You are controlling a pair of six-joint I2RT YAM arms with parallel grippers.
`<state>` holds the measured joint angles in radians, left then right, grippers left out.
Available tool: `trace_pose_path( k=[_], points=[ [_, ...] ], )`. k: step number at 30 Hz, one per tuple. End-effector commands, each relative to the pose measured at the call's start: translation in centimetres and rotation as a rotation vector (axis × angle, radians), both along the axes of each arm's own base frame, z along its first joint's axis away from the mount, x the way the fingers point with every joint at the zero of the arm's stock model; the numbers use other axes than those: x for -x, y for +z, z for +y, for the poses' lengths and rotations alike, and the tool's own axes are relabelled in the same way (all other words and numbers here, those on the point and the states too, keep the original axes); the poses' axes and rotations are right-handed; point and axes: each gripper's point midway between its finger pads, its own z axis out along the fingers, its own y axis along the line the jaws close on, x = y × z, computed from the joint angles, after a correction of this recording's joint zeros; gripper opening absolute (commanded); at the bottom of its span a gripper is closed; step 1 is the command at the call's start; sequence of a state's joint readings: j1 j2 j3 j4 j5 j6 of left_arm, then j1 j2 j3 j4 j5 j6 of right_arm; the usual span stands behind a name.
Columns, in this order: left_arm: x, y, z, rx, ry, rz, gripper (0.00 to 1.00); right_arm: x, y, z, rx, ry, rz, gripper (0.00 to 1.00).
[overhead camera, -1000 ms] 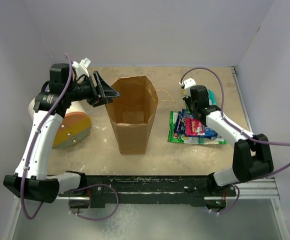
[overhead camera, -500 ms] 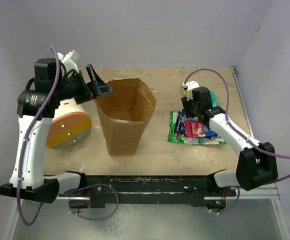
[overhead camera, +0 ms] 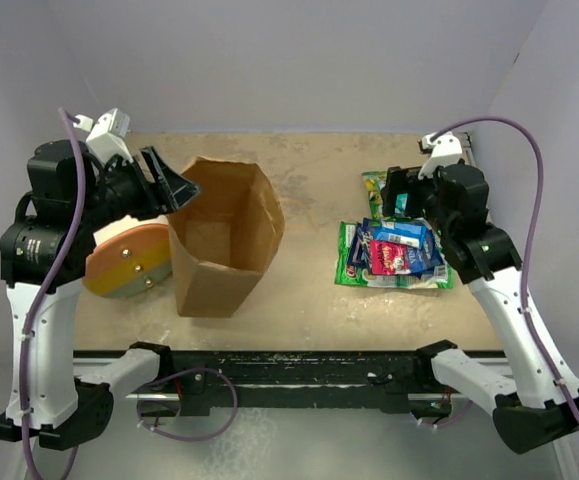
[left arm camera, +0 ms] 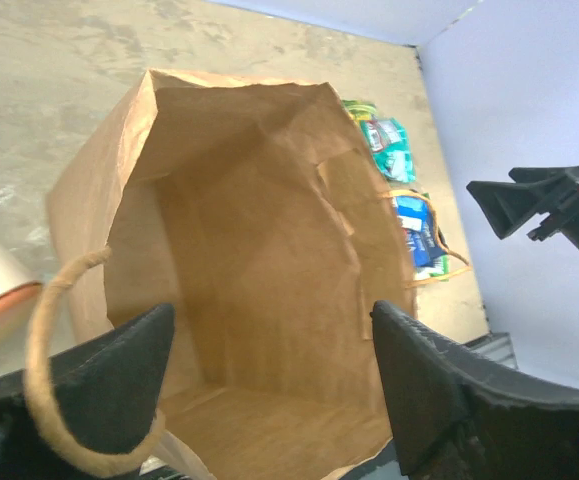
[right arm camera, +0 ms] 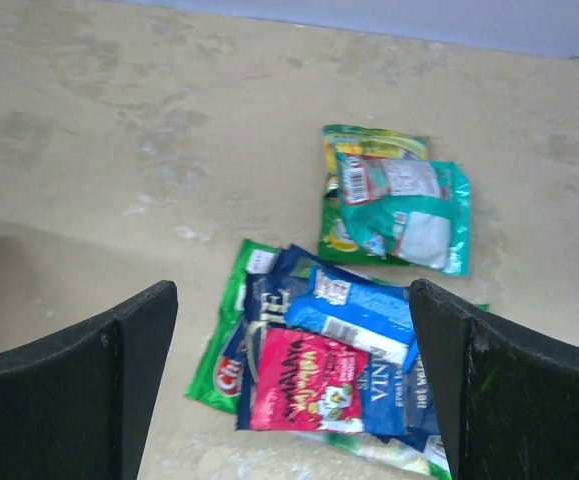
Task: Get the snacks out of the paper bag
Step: Adjust the paper bag at the center of the board.
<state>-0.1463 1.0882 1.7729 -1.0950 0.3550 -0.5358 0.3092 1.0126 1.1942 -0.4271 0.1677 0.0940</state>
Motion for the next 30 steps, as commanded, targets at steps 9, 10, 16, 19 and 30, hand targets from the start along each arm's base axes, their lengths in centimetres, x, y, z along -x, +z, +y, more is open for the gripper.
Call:
trace_pose_path(
  k=[9, 10, 16, 19, 30],
  points=[
    [-1.0, -5.0, -1.5, 0.164, 0.059, 0.255, 0.86, 4.5, 1.2, 13.5, -0.678, 0.400, 0.305, 0.99],
    [-0.7, -5.3, -1.2, 0.170, 0.082, 0.255, 0.86, 4.8, 0.6, 14.6, -0.707, 0.408, 0.327, 1.00],
    [-0.4, -5.6, -1.4, 0.192, 0.081, 0.250, 0.85, 7.6, -3.1, 20.8, -0.760, 0.535, 0.556, 1.00],
    [-0.8, -5.5, -0.7, 0.124, 0.087, 0.241, 0.89, 9.4, -2.7, 24.2, -0.771, 0.646, 0.585, 1.00],
    [-0.8, -5.0, 1.2, -0.044, 0.090, 0.191, 0.99, 5.4, -2.1, 25.9, -0.616, 0.403, 0.499, 0.96]
  ],
)
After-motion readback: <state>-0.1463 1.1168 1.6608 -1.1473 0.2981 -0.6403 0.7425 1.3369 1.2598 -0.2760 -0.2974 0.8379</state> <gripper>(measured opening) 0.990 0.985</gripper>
